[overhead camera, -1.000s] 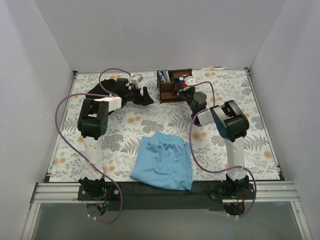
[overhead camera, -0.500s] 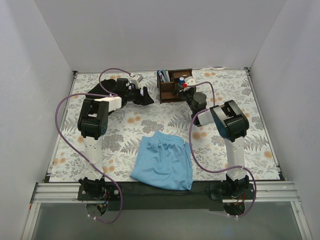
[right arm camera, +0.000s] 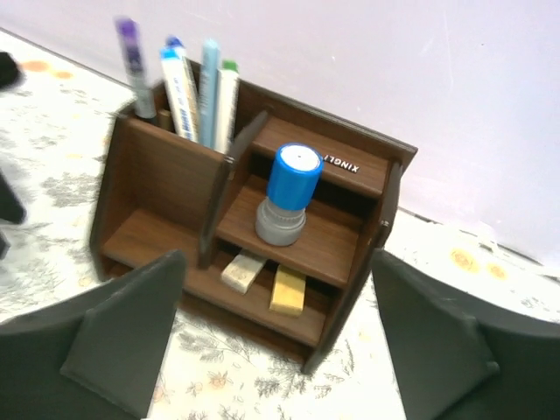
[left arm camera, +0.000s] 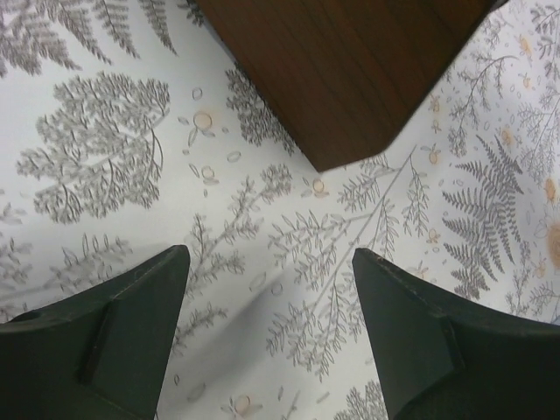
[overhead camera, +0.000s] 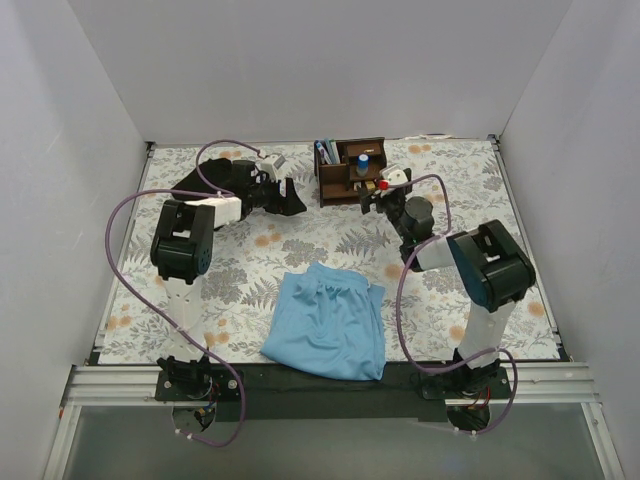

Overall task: Sort the stationery into containers
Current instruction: Reset both arms

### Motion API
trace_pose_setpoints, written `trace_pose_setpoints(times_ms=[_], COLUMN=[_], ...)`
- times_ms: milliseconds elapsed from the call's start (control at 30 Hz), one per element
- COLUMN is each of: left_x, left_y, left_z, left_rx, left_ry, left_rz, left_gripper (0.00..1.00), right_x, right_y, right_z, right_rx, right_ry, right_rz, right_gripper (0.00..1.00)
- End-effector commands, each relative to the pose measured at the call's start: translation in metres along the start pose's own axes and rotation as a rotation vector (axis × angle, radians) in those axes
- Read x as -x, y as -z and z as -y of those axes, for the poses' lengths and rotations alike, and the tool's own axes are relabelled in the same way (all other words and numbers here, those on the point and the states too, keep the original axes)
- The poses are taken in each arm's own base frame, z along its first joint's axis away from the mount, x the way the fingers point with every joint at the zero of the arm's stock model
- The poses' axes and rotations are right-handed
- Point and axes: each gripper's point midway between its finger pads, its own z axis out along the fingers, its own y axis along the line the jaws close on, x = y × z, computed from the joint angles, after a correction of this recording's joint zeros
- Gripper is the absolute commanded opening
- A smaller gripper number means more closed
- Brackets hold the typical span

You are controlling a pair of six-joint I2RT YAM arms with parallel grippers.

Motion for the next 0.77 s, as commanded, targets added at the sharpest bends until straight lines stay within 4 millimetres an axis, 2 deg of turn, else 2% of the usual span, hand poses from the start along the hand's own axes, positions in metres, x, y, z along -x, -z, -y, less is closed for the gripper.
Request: trace_pose_setpoints(times_ms=[0, 33, 67, 100, 133, 167, 200, 233, 267, 300, 333, 367, 400, 433, 467, 500, 567, 633, 667, 733], left_x=[0.017, 0.020, 0.020, 0.032, 0.037, 0.031, 0.046, 0.048, 0.046, 0.044, 0.054, 0.056, 0.047, 0.055, 0.055, 0.046, 0.053, 0.047, 0.052, 0.045], left_y=[0.034, 0.040, 0.046, 0.058, 0.066, 0.072, 0.087, 0.095, 0.101, 0.110, 0.123, 0.131, 0.136, 0.150, 0.156, 0.162, 0.181, 0.193, 0.205, 0.216], left_z=[0.017, 0.019, 0.021, 0.030, 0.032, 0.032, 0.043, 0.043, 0.045, 0.049, 0.057, 0.061, 0.062, 0.070, 0.070, 0.070, 0.079, 0.082, 0.088, 0.086], left_rx=[0.065, 0.078, 0.089, 0.101, 0.126, 0.140, 0.155, 0.186, 0.197, 0.211, 0.232, 0.240, 0.250, 0.265, 0.291, 0.304, 0.338, 0.364, 0.382, 0.424], left_ry=[-0.033, -0.042, -0.057, -0.084, -0.106, -0.127, -0.160, -0.167, -0.167, -0.169, -0.188, -0.195, -0.185, -0.199, -0.197, -0.191, -0.214, -0.223, -0.239, -0.240], left_rz=[0.019, 0.028, 0.033, 0.057, 0.071, 0.062, 0.098, 0.105, 0.104, 0.091, 0.121, 0.134, 0.116, 0.143, 0.147, 0.125, 0.150, 0.139, 0.167, 0.168], left_gripper=[0.77, 0.77, 0.77, 0.77, 0.77, 0.77, 0.77, 0.77, 0.77, 0.78, 0.78, 0.78, 0.78, 0.78, 0.78, 0.78, 0.78, 0.79, 0.80, 0.83], right_x=[0.075, 0.043, 0.038, 0.050, 0.039, 0.012, 0.018, 0.012, -0.008, 0.006, 0.006, 0.008, 0.017, 0.021, 0.025, 0.034, 0.039, 0.049, 0.053, 0.065], right_y=[0.030, 0.042, 0.048, 0.056, 0.065, 0.084, 0.090, 0.099, 0.125, 0.127, 0.140, 0.151, 0.165, 0.173, 0.179, 0.187, 0.197, 0.206, 0.208, 0.214], right_z=[-0.004, -0.013, -0.014, -0.012, -0.006, -0.006, 0.005, 0.022, 0.027, 0.038, 0.052, 0.057, 0.062, 0.069, 0.074, 0.076, 0.086, 0.093, 0.096, 0.100], right_rx=[0.080, 0.125, 0.139, 0.142, 0.112, 0.101, 0.046, -0.050, -0.074, -0.119, -0.177, -0.191, -0.199, -0.221, -0.227, -0.227, -0.259, -0.270, -0.283, -0.308], right_ry=[0.032, 0.011, -0.002, -0.012, -0.026, -0.039, -0.042, -0.036, -0.016, -0.001, 0.038, 0.068, 0.097, 0.126, 0.162, 0.179, 0.232, 0.280, 0.285, 0.261], right_rz=[0.120, -0.044, -0.108, -0.137, -0.225, -0.385, -0.435, -0.509, -0.663, -0.672, -0.715, -0.734, -0.730, -0.733, -0.735, -0.725, -0.728, -0.719, -0.715, -0.690], right_gripper=[0.98, 0.98, 0.98, 0.98, 0.98, 0.98, 0.98, 0.98, 0.98, 0.98, 0.98, 0.98, 0.98, 0.98, 0.98, 0.98, 0.98, 0.98, 0.98, 0.98])
